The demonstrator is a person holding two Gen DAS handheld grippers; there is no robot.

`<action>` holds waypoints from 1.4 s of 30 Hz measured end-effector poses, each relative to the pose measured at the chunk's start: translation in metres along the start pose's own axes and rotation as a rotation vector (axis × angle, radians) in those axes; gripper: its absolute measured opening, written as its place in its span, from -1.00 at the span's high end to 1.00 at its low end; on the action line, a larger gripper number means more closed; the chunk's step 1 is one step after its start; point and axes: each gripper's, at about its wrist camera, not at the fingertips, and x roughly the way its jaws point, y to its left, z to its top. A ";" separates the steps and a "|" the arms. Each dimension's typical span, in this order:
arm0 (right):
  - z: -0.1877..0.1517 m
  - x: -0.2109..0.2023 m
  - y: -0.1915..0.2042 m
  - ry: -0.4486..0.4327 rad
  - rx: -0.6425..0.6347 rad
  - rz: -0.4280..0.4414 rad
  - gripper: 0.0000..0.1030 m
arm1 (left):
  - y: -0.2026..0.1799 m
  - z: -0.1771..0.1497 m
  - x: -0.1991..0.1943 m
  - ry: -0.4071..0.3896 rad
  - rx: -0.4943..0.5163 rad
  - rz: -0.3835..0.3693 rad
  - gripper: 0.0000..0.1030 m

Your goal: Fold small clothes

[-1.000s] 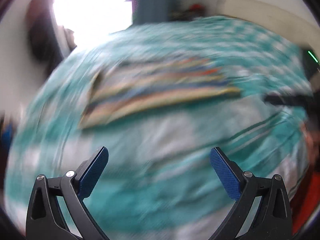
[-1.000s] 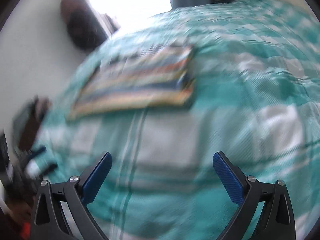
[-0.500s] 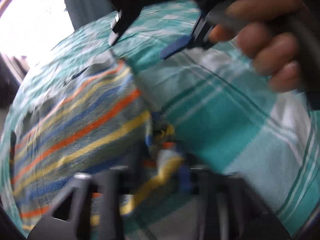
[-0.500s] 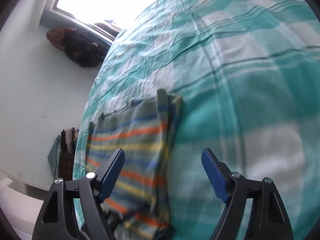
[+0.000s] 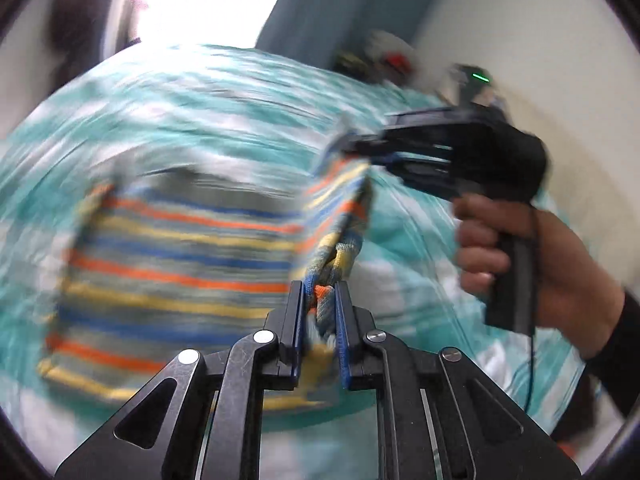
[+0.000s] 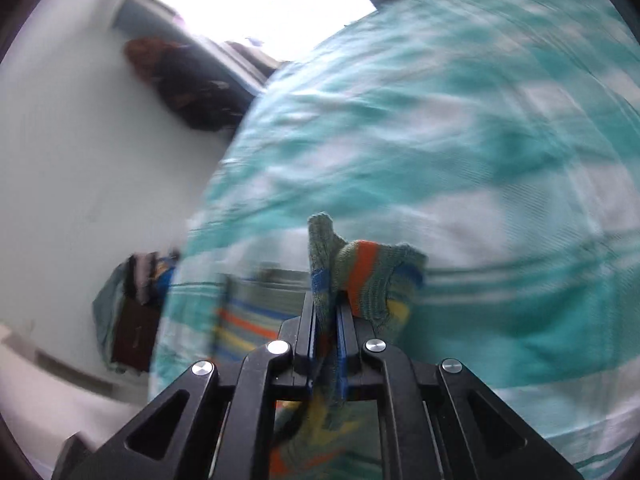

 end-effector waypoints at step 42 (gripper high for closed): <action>-0.213 0.106 0.139 0.143 -0.546 -0.145 -0.22 | 0.177 0.092 0.083 0.212 -0.041 0.252 0.85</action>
